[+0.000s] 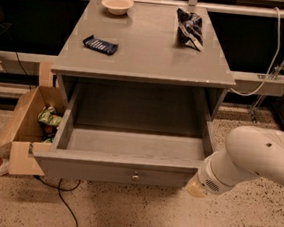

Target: Close top drawer

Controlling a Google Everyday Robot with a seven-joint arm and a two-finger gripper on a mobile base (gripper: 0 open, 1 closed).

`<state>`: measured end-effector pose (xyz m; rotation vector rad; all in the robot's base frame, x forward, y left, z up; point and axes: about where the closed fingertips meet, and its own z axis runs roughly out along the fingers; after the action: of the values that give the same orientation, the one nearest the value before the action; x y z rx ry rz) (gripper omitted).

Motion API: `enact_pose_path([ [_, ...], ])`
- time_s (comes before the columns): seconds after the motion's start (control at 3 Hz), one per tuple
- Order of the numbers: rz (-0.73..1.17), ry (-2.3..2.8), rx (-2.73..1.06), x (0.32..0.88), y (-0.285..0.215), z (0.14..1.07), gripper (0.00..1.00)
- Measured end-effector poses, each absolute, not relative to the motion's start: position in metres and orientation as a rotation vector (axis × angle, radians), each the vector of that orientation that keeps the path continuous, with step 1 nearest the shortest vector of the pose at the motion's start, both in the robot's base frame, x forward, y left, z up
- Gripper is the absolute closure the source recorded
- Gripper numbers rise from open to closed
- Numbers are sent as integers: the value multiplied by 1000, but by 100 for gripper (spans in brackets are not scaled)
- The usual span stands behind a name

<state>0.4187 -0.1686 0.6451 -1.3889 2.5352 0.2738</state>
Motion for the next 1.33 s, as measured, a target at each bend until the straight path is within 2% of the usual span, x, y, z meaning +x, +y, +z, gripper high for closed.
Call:
enact_pose_path([
  [1.33,198,1979,-1571,481,-132,633,100],
])
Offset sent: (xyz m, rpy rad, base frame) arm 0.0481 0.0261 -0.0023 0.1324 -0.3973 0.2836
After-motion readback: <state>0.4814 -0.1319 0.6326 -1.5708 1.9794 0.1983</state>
